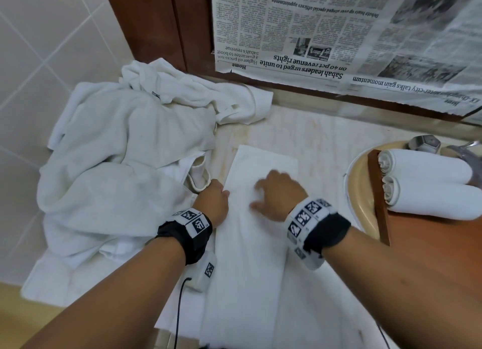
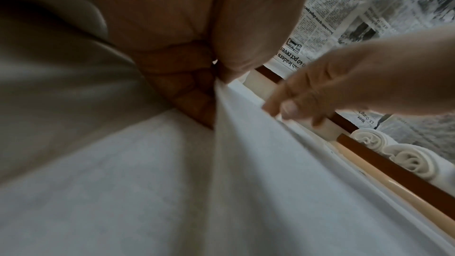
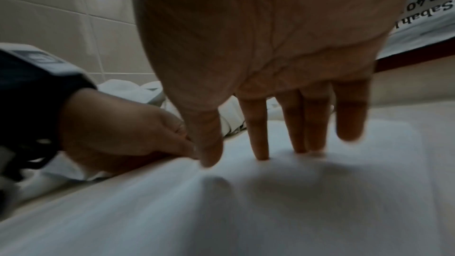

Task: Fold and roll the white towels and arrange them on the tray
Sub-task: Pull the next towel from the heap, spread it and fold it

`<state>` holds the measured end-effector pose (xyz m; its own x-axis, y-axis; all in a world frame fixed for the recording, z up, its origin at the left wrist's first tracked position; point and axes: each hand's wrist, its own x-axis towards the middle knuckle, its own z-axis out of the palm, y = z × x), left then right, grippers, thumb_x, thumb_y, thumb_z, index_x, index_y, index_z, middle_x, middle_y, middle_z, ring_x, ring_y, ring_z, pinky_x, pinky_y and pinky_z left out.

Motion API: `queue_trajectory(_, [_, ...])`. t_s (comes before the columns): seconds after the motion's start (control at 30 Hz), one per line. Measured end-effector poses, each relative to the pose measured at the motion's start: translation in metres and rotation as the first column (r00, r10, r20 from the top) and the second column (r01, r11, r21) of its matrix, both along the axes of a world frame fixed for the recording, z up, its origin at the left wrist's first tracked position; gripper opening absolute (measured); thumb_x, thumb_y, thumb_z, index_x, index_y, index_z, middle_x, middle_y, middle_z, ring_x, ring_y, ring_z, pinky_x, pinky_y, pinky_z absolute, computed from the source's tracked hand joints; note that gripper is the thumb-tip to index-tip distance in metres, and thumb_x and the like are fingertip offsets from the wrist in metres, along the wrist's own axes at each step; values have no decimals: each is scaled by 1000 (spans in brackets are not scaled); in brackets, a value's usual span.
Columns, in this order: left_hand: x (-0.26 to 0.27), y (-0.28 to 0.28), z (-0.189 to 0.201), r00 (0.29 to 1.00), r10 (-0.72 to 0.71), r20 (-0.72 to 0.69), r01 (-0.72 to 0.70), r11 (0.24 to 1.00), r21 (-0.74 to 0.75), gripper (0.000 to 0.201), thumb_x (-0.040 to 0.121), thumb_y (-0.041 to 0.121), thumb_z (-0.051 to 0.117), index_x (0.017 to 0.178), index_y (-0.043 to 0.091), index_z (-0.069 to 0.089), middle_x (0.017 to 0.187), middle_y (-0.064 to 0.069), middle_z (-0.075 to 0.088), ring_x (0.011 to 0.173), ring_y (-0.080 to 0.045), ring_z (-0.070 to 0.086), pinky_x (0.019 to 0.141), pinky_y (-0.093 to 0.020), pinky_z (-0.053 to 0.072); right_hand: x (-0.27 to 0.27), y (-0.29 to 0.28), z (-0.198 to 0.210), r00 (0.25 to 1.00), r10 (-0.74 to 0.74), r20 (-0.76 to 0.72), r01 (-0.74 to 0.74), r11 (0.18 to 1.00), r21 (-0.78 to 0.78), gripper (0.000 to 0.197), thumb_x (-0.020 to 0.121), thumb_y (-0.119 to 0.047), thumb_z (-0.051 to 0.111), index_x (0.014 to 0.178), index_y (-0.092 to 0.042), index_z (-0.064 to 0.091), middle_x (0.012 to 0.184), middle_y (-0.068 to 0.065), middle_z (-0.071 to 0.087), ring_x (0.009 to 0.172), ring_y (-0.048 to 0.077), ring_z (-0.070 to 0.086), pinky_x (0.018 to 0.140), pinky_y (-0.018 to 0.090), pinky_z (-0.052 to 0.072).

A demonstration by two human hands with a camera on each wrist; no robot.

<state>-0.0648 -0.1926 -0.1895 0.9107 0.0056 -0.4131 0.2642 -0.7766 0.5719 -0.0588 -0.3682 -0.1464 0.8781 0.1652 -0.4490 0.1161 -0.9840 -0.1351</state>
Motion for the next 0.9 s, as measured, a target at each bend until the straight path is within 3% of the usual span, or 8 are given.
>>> queue_trajectory(0.17, [-33,8,8,999,-36,-32,33,995,-91,40,93,37,62,117,13,41,106,0,54,97,-21,57,81,-32,45,-28,8,-3,992,3,-124,-15,995,-98,105,73,-68,71,154,-24,22,161,6,13,140,29,32,108,46,42])
queue_trajectory(0.27, [-81,20,16,988,-120,-100,110,989,-95,43,89,30,66,115,13,36,98,3,54,86,-15,56,70,-25,41,-30,19,-9,987,-11,-162,-13,989,-144,119,73,-66,74,157,-15,9,164,12,-7,147,33,22,114,47,36])
queue_trajectory(0.33, [-112,29,20,979,-151,-137,141,987,-79,34,86,24,64,104,15,36,89,3,55,73,-11,55,57,-23,37,-30,27,-15,981,-40,-189,7,985,-172,123,76,-62,74,158,-9,-1,163,15,-17,151,34,9,118,49,30])
queue_trajectory(0.4, [-134,37,21,975,-146,-167,135,988,-80,29,85,17,61,98,15,36,85,1,54,69,-8,52,52,-21,34,-28,34,-17,970,-87,-226,43,980,-192,125,78,-56,76,157,-7,-7,162,16,-22,152,35,1,119,52,24])
queue_trajectory(0.57, [-164,58,25,977,-103,-186,89,993,-83,29,81,9,57,99,14,35,85,0,54,71,-12,54,55,-24,38,-28,40,-17,955,-170,-242,123,973,-197,122,81,-48,77,157,-10,-10,162,13,-25,152,33,-5,121,51,18])
queue_trajectory(0.67, [-176,80,23,971,-151,-184,158,987,25,30,81,8,56,98,15,32,83,-1,53,69,-12,52,54,-25,38,-34,37,-21,952,-194,-236,159,975,-158,121,81,-48,76,157,-14,-12,162,10,-27,153,30,-8,122,49,18])
queue_trajectory(0.8, [-184,98,22,970,-241,10,239,966,101,25,82,4,51,96,18,37,90,0,48,72,-20,53,59,-31,41,-42,34,-21,953,-205,-223,190,978,-84,116,82,-49,73,158,-23,-10,162,7,-28,152,28,-12,122,50,18])
queue_trajectory(0.9, [-186,85,26,862,-430,269,416,903,108,25,83,5,56,106,16,57,106,-3,53,85,-23,54,68,-38,50,-51,38,-19,950,-214,-227,211,977,-37,103,86,-48,67,157,-36,-6,161,6,-29,152,29,-15,121,52,19])
